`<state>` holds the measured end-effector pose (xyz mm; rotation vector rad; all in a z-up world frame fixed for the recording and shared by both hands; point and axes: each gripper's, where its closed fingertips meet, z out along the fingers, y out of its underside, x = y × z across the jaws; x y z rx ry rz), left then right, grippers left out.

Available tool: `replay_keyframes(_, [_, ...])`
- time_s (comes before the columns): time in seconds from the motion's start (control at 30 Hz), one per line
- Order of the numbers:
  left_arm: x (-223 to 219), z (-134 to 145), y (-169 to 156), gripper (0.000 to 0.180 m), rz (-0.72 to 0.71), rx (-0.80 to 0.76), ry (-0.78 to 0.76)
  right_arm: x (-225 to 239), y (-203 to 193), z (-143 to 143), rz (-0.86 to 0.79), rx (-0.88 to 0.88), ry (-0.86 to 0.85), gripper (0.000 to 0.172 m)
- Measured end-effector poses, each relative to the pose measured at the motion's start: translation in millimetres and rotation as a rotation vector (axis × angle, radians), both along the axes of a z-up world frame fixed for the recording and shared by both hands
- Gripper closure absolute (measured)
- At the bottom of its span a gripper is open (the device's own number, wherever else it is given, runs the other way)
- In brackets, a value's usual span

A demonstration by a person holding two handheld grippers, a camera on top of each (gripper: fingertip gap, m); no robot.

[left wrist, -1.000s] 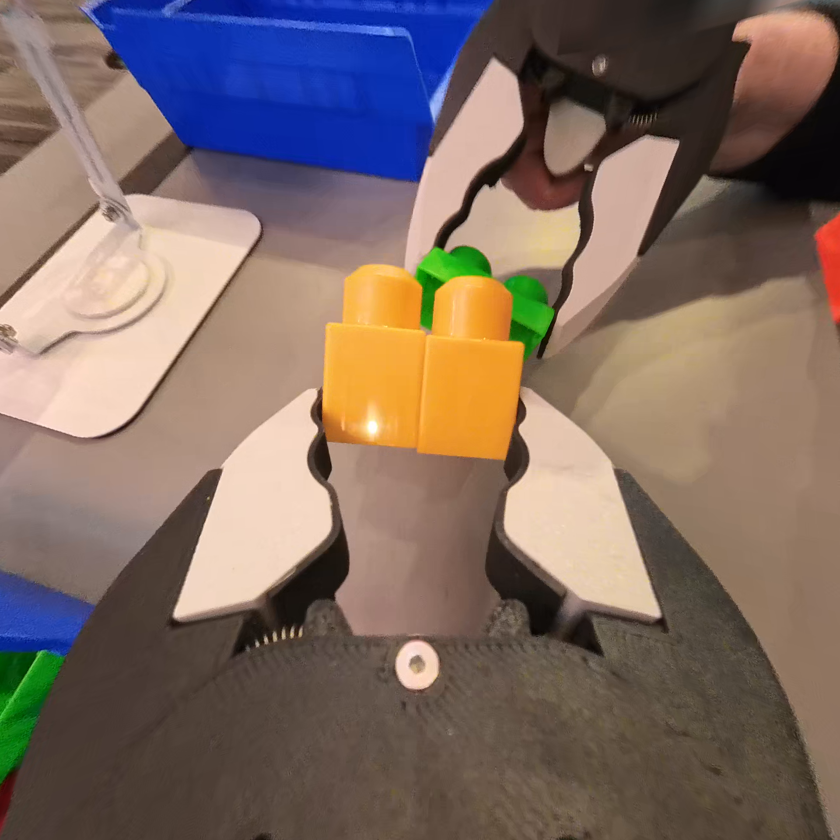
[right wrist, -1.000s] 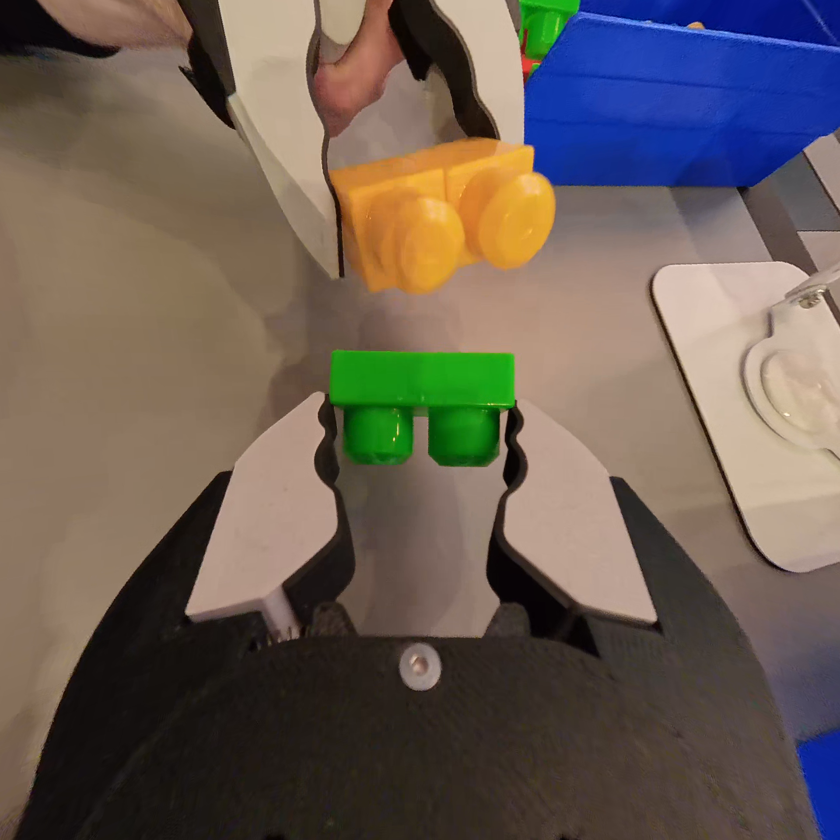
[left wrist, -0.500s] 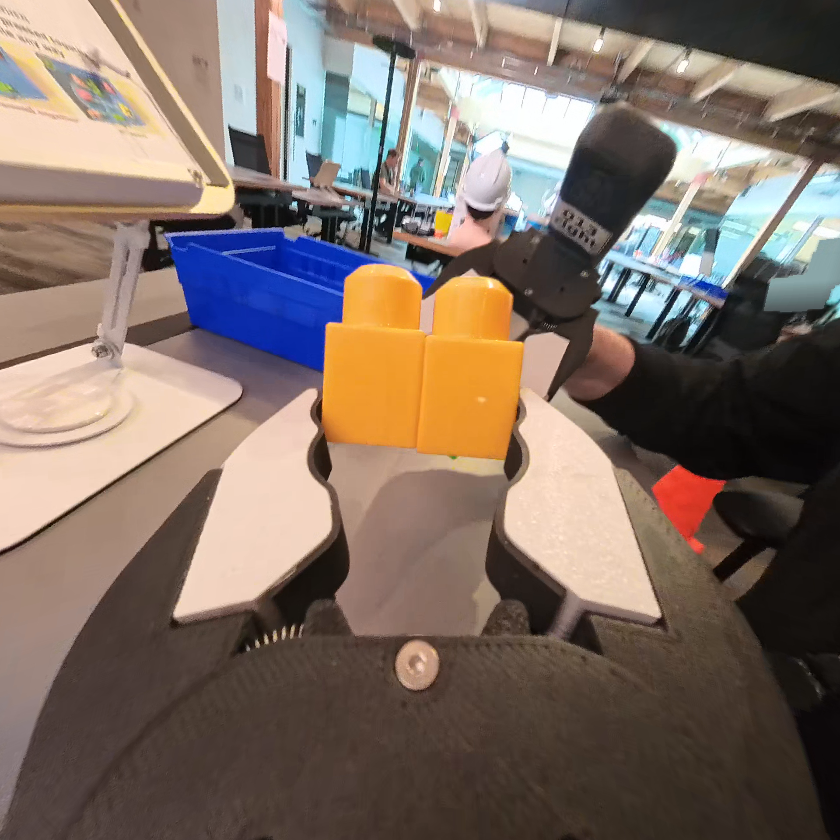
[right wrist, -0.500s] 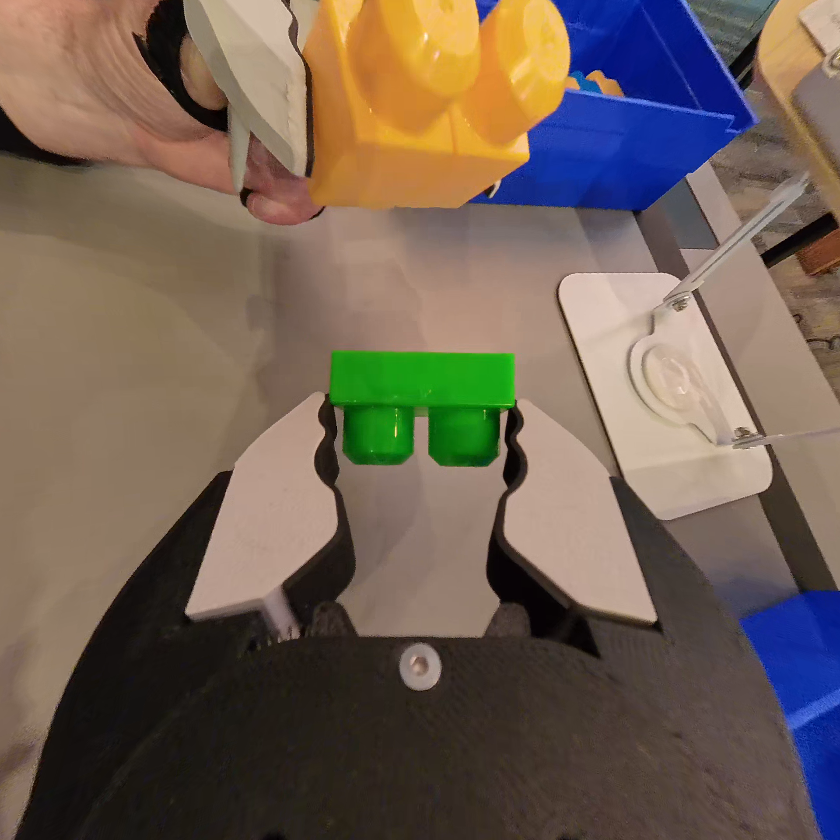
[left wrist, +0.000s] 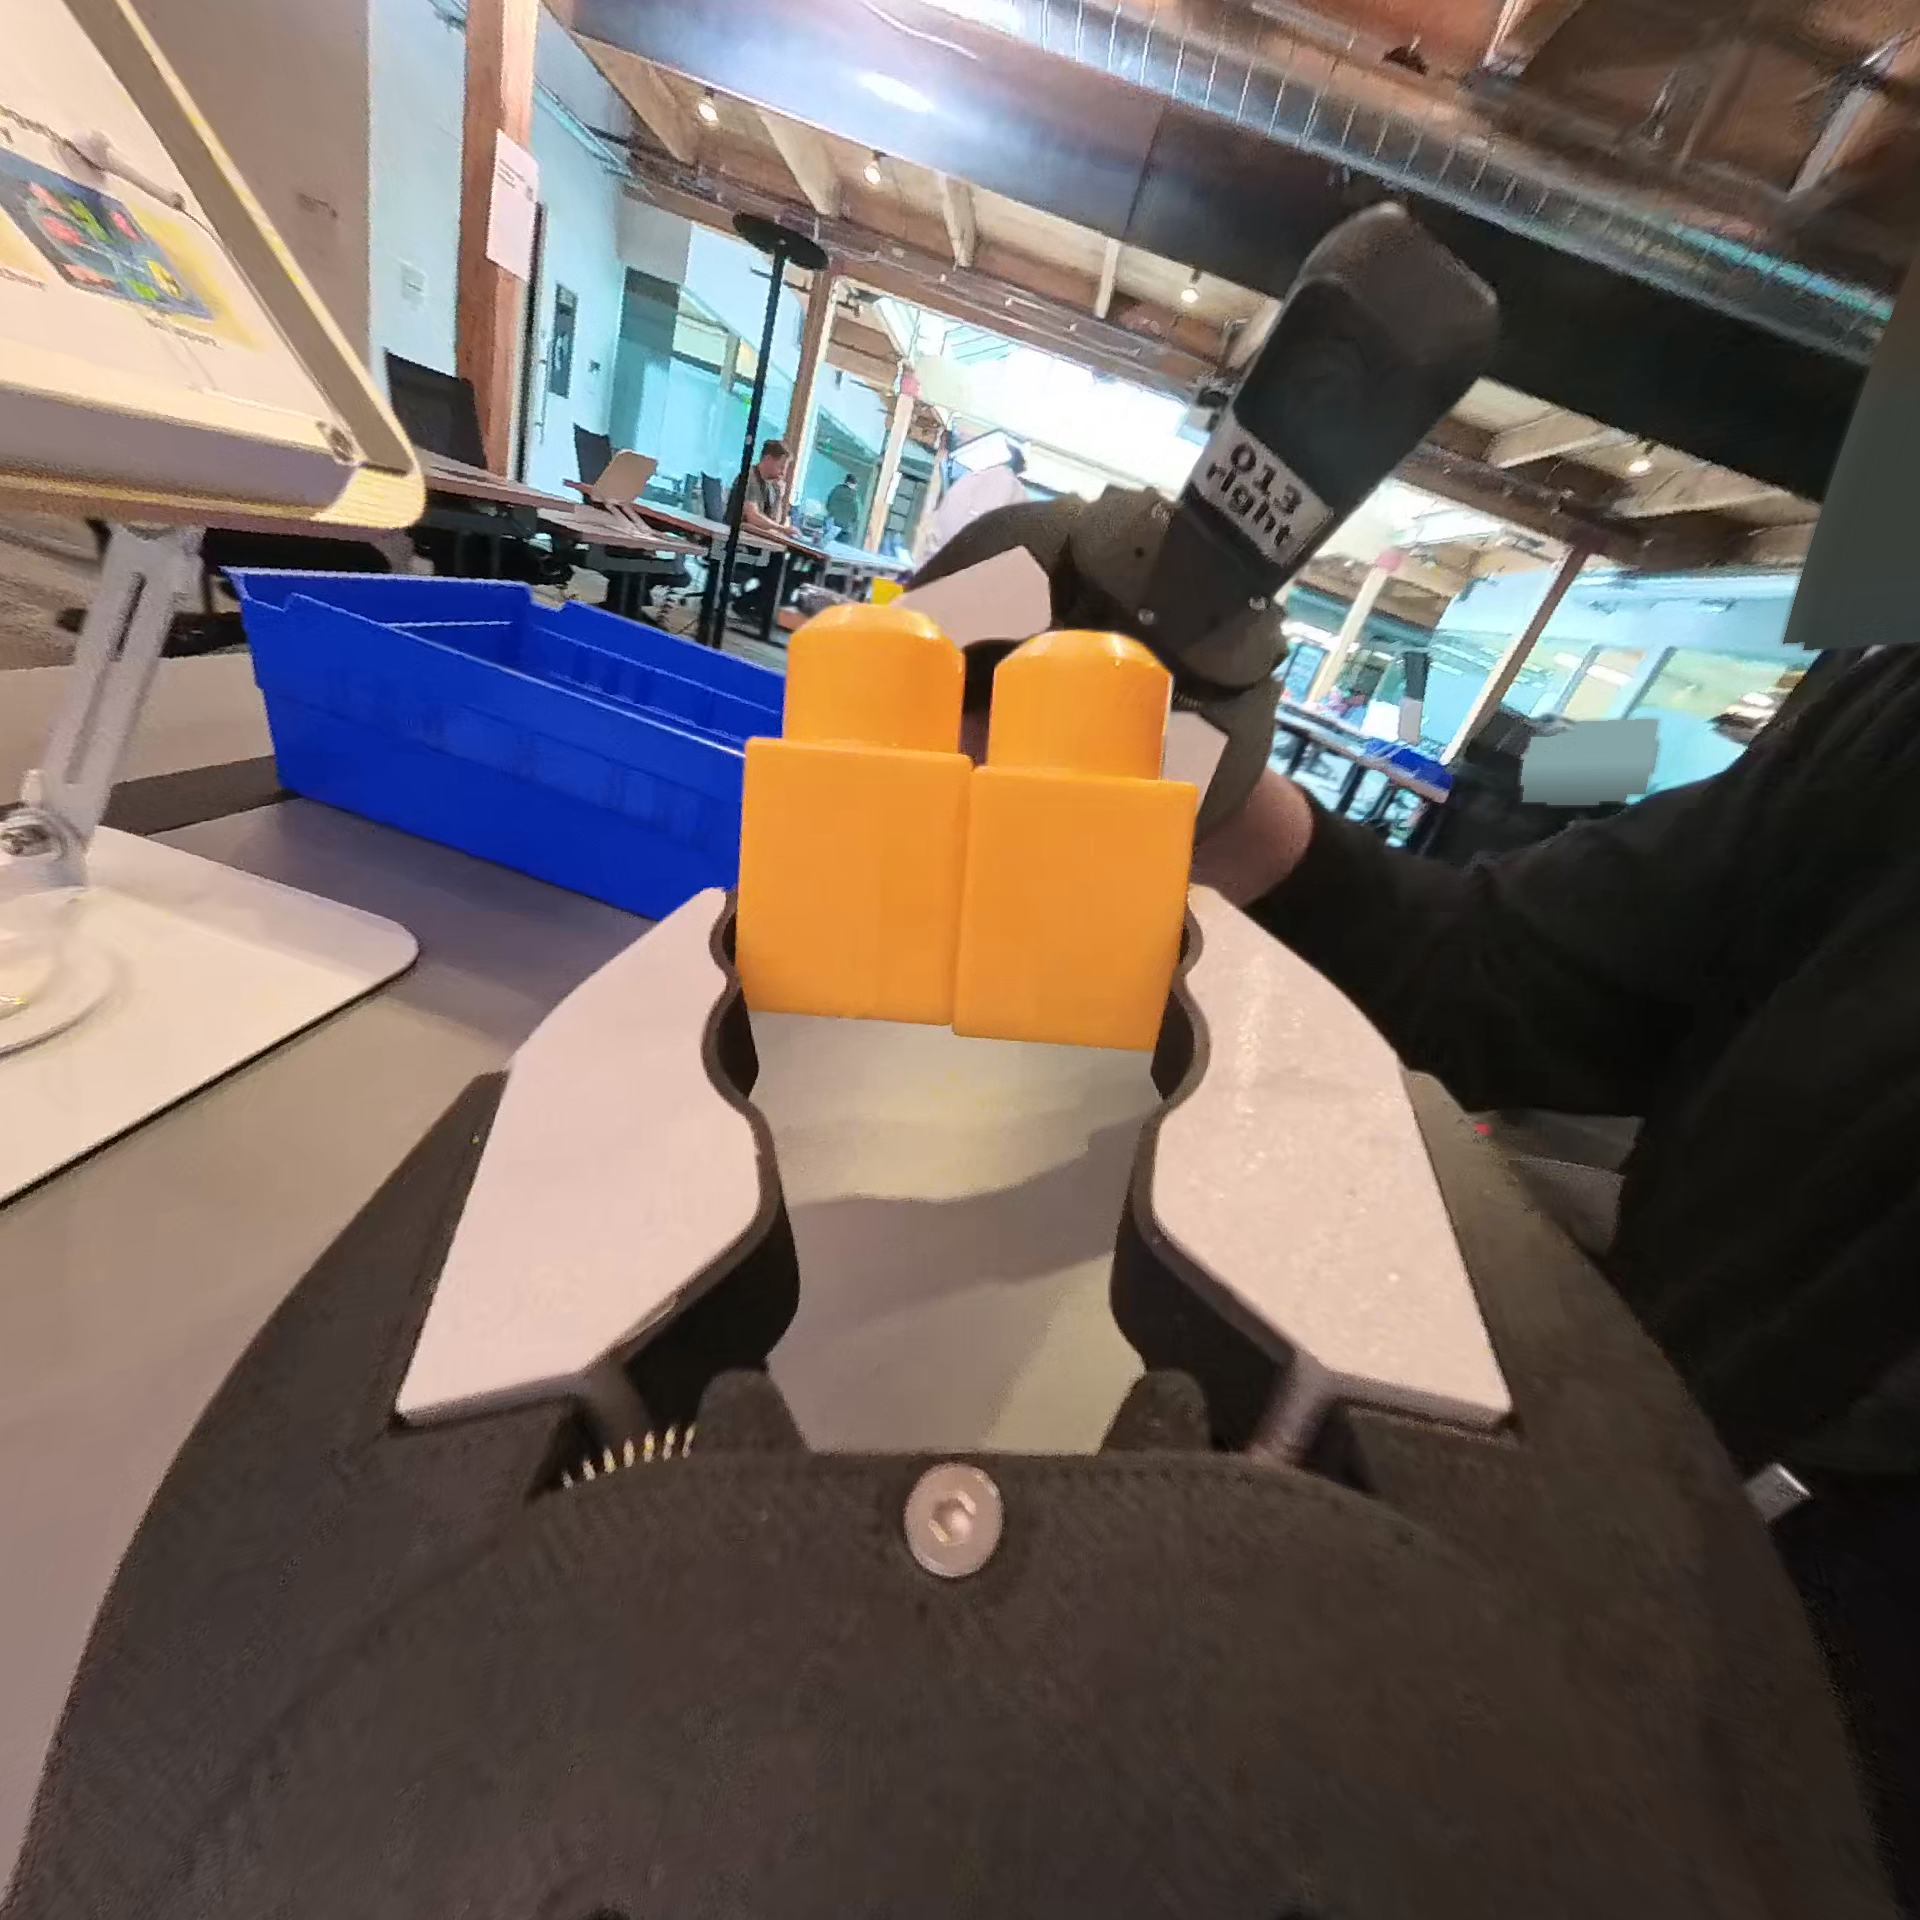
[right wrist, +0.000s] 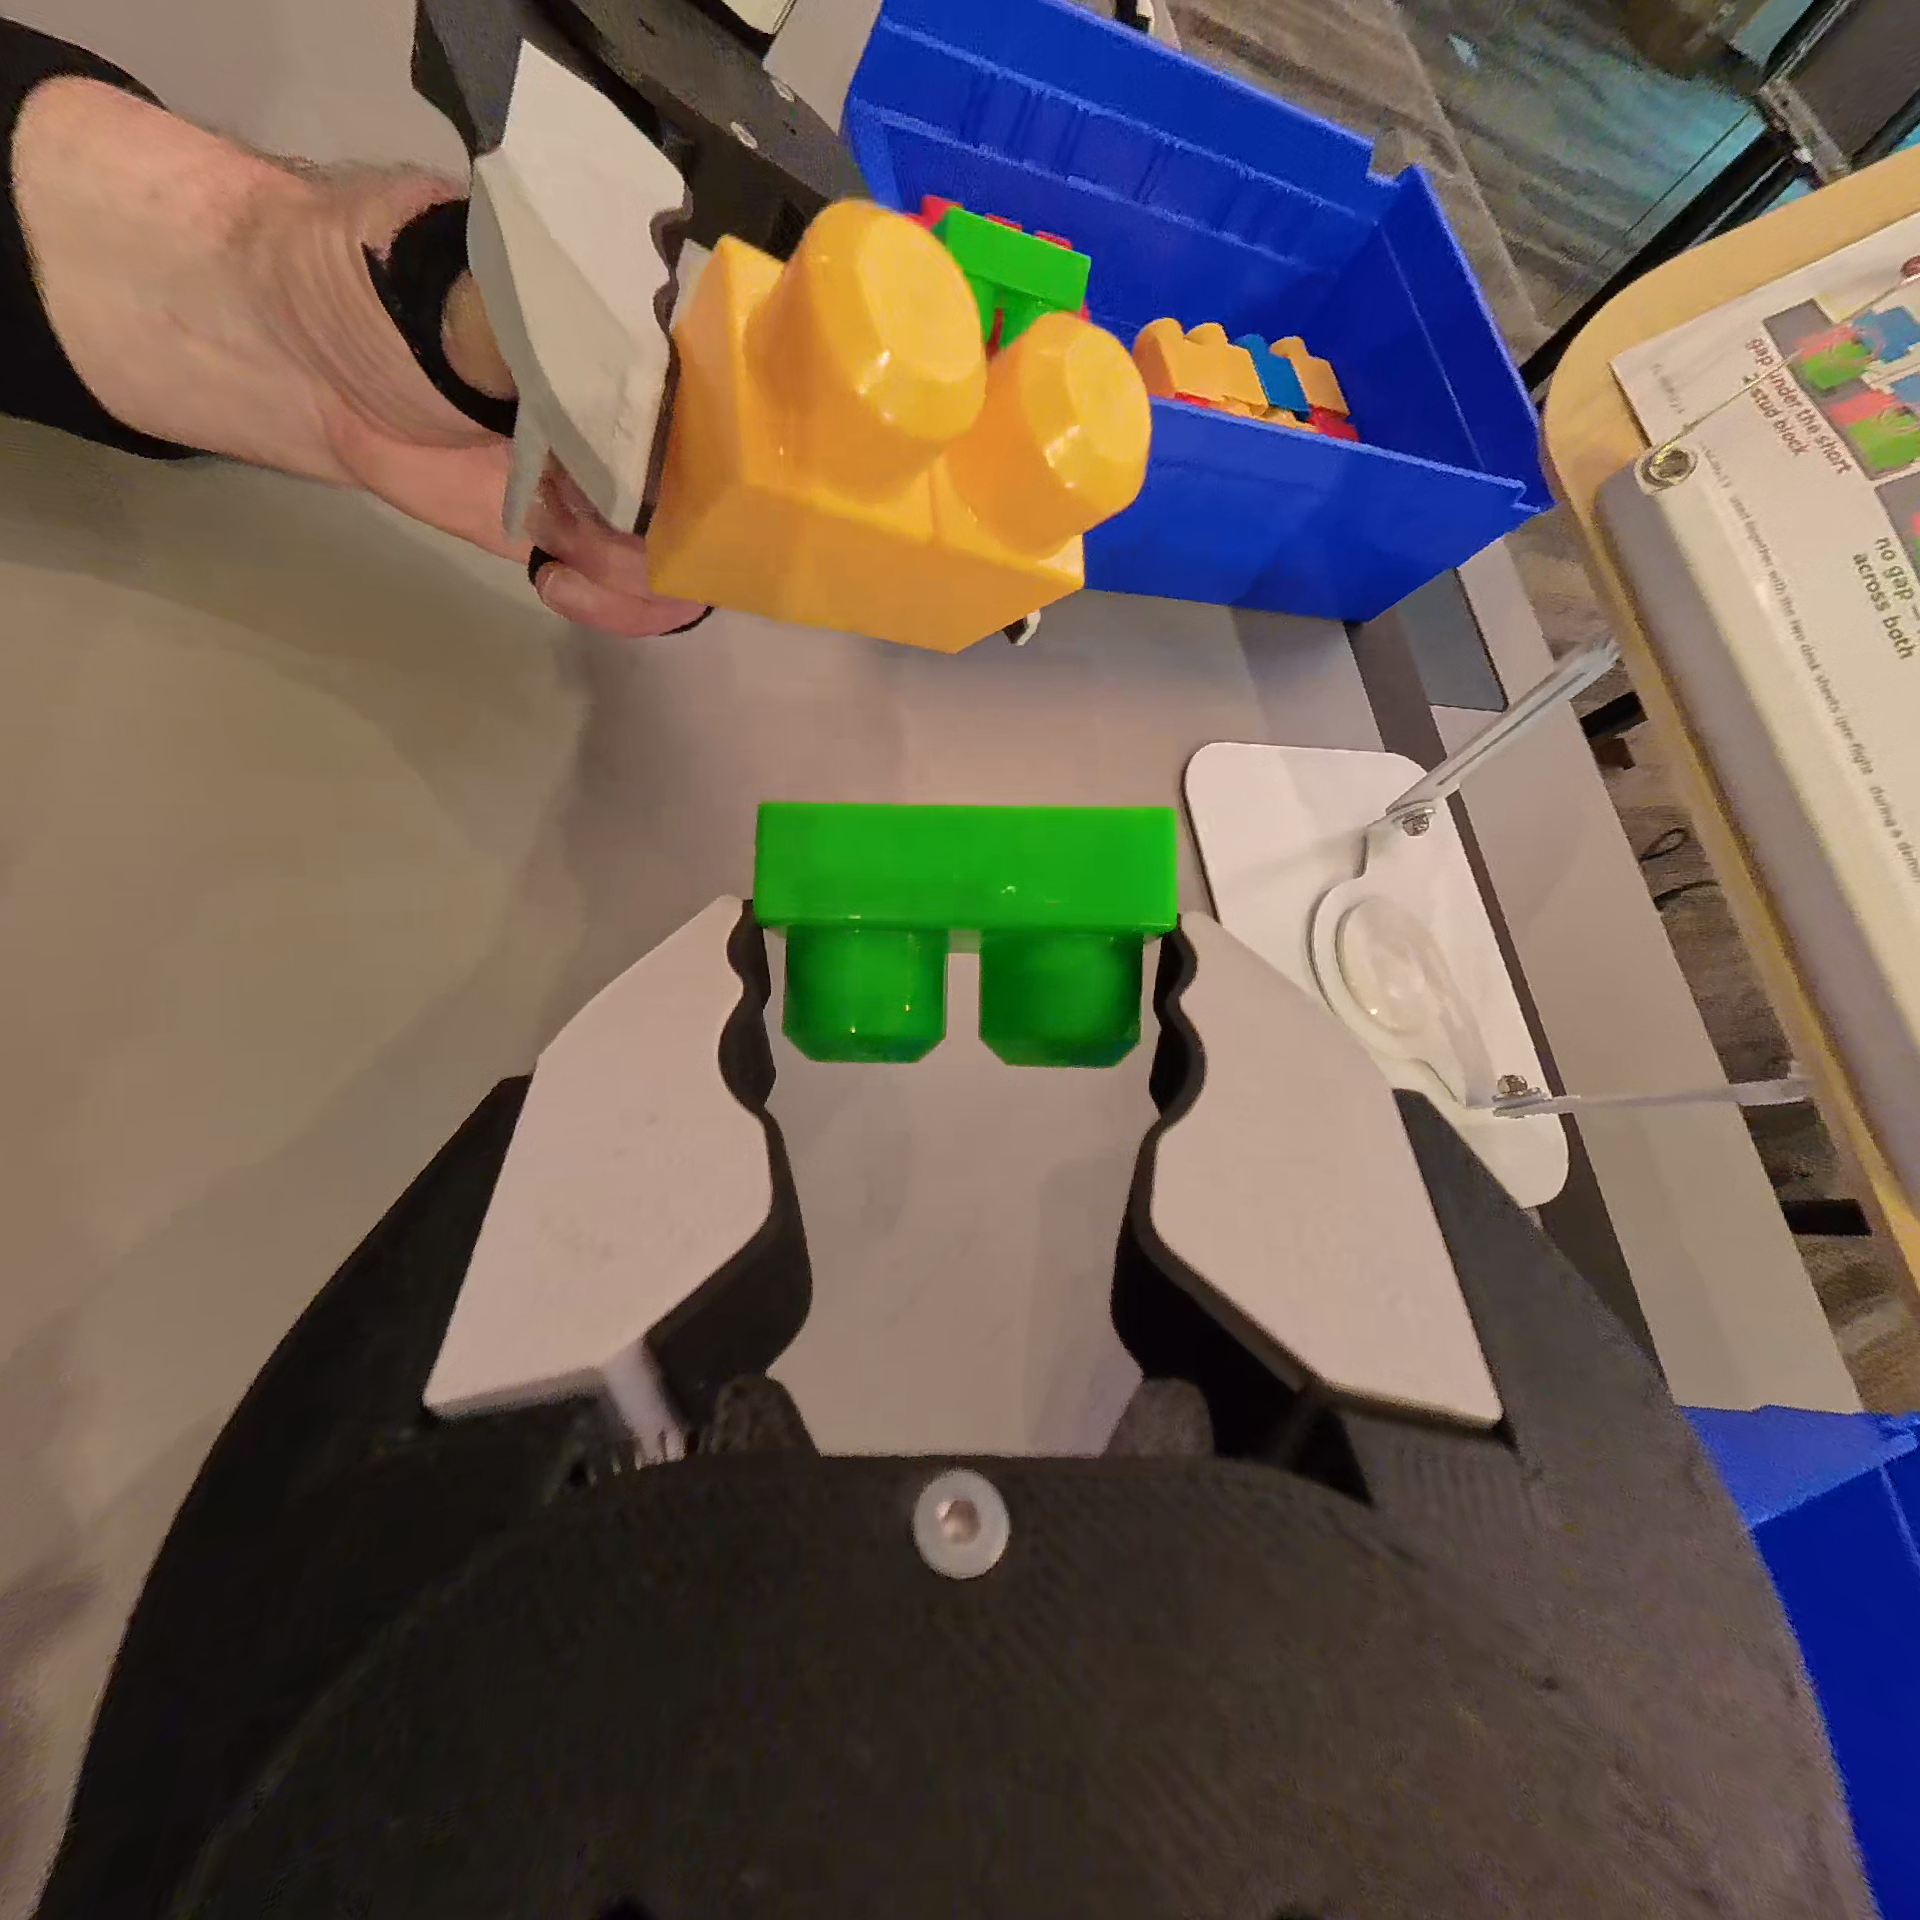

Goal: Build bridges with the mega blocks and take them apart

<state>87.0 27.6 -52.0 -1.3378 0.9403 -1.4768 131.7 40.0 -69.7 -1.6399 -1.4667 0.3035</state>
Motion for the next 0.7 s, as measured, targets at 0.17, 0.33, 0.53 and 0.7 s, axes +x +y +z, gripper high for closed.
replay_keyframes(0.17, [4.1, -2.3, 0.2, 0.105, 0.062, 0.088, 0.070, 1.7, -0.6, 9.9, 0.061, -0.042, -0.089, 0.099])
replay_keyframes(0.33, [8.5, -6.7, 5.5, 0.105, 0.137, 0.135, 0.127, 3.7, 1.8, 21.4, 0.155, -0.126, -0.248, 0.099])
replay_keyframes(0.53, [14.7, -11.6, 12.6, 0.105, 0.222, 0.166, 0.189, 5.9, 9.3, 24.9, 0.251, -0.197, -0.492, 0.099])
replay_keyframes(0.7, [16.0, -19.1, 19.1, 0.105, 0.258, 0.170, 0.223, 6.7, 6.9, 28.8, 0.319, -0.259, -0.656, 0.099])
